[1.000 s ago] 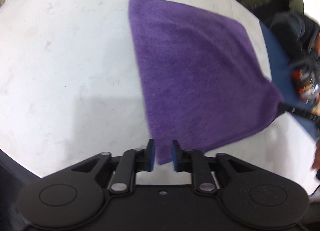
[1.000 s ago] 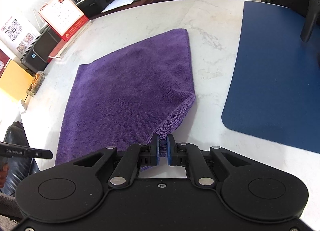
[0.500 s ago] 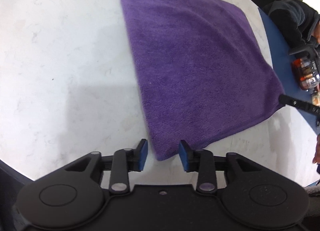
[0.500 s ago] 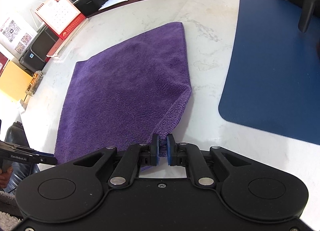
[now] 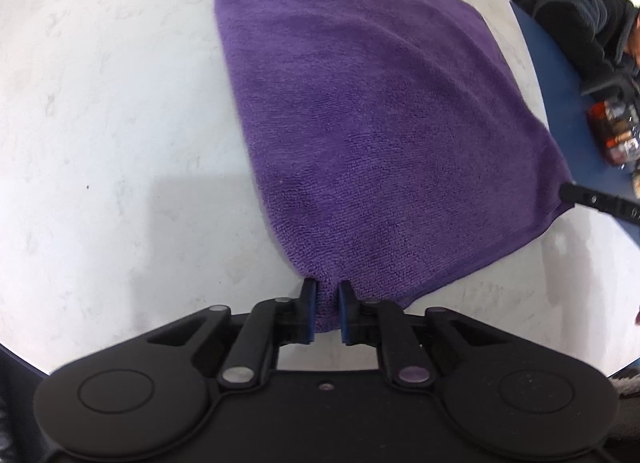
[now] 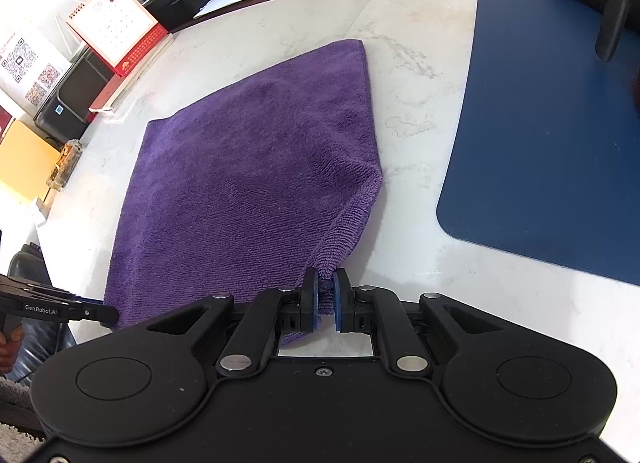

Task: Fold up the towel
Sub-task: 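Lift the towel edge with both grippers and fold it over the towel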

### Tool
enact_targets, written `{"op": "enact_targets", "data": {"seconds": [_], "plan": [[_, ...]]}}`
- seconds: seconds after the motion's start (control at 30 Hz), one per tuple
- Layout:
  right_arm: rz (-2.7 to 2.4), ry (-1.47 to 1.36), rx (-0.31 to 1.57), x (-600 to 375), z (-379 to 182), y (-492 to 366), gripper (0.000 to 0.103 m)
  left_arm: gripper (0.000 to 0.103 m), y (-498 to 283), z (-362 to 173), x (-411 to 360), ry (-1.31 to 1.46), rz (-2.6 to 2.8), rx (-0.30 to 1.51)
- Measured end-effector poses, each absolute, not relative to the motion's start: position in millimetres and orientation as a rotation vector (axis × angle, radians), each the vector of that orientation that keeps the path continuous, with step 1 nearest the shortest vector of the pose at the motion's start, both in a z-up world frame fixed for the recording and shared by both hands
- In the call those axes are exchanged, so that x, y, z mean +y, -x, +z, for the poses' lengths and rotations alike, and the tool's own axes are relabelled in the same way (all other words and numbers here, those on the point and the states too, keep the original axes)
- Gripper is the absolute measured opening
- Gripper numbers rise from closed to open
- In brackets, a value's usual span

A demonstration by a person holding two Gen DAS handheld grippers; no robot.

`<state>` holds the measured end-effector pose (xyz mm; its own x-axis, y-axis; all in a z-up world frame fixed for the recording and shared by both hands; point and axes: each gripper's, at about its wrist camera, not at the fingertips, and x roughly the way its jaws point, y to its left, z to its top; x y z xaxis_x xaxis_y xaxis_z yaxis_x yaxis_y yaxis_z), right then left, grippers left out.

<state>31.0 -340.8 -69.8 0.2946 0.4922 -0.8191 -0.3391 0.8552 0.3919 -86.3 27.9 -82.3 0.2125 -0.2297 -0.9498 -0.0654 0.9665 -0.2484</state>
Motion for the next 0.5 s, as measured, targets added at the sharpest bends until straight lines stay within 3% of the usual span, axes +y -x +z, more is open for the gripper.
{"op": "enact_targets", "data": {"seconds": [0.5], "plan": [[0.58,-0.215,1.124,-347,-65,-29,0.007,0.004,86,-59,31,0.3,-0.12,1.271]]}}
